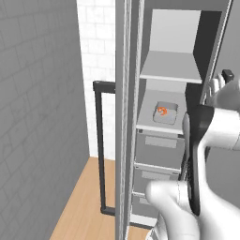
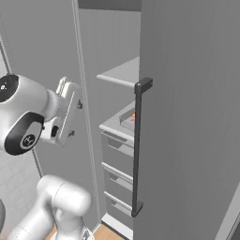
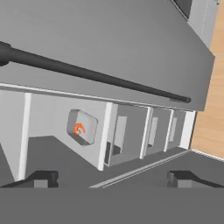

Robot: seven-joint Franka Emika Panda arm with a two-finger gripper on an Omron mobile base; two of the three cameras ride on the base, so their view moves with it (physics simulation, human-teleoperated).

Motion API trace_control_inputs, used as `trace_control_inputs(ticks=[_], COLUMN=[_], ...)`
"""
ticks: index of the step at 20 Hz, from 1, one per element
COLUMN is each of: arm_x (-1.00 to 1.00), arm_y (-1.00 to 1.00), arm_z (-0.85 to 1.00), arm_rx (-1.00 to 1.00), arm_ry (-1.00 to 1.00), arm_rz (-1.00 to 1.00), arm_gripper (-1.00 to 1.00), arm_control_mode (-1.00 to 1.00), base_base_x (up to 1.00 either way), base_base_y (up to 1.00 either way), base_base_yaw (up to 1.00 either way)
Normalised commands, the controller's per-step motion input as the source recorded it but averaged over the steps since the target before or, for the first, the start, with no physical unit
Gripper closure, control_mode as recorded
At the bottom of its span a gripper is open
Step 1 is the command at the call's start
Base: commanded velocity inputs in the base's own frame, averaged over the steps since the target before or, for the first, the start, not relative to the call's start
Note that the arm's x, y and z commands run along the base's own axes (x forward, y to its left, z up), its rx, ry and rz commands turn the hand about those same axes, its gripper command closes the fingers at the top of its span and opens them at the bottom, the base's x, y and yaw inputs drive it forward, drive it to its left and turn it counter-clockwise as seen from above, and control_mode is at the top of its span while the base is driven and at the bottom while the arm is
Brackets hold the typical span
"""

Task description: Take the meat container that has the shrimp and place it on the second highest rack of the freezer. Then take the vegetable container that has the tomato and lime and place it on the highest rack of the freezer.

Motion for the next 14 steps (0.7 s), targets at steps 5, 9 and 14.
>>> trace_control_inputs(ticks=[5, 9, 14], arm_x=[-0.34, -0.2, 0.0], arm_y=[0.16, 0.15, 0.0], arm_z=[-0.05, 0.0, 0.0], arm_rx=[0.0, 0.0, 0.0], arm_ry=[0.01, 0.0, 0.0], arm_rz=[0.14, 0.01, 0.0], arm_gripper=[-1.0, -1.0, -1.0], arm_control_mode=[-1.0, 1.0, 1.0], base_base_x=[0.0, -0.14, -0.84], base_base_y=[0.0, 0.07, 0.27], base_base_yaw=[0.0, 0.0, -0.02])
